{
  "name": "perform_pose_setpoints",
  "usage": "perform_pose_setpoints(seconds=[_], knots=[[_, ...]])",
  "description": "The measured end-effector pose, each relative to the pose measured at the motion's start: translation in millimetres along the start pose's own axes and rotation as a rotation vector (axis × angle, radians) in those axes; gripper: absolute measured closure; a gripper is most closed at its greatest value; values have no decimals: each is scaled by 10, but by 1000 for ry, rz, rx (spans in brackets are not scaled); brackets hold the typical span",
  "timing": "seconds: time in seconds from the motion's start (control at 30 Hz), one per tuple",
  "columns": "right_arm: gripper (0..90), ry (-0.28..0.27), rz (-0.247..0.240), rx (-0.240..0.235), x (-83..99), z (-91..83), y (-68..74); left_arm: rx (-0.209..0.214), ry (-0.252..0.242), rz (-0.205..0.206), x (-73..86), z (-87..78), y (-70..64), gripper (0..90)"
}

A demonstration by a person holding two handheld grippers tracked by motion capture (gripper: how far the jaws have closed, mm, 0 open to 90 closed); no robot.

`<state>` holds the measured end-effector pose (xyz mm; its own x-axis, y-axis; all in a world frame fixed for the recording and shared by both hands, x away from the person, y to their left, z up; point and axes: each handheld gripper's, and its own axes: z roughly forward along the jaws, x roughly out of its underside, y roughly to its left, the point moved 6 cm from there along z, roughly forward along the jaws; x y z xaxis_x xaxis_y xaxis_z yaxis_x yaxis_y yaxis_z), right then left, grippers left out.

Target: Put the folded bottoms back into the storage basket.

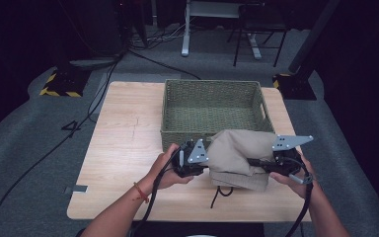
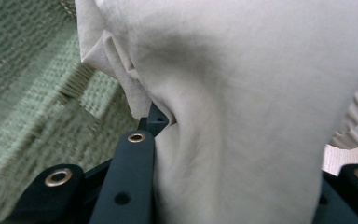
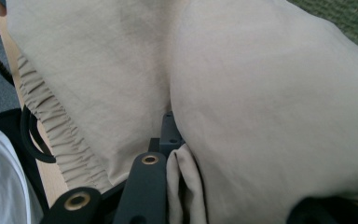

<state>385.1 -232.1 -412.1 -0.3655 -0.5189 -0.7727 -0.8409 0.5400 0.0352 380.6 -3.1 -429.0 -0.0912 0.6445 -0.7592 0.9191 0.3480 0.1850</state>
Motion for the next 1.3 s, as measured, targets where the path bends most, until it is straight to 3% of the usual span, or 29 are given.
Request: perform_pose_setpoints(seconds=[0.23, 0.53, 1.3], knots=[[760, 1, -21, 18, -237, -65, -81, -15, -23, -13, -167, -117, 140, 706], [760, -18, -31, 32, -500, -130, -161, -52, -33, -2, -326, -249, 292, 707], [761, -33, -42, 86, -1027, 5, -534, -138, -43, -37, -511, -323, 799, 707]])
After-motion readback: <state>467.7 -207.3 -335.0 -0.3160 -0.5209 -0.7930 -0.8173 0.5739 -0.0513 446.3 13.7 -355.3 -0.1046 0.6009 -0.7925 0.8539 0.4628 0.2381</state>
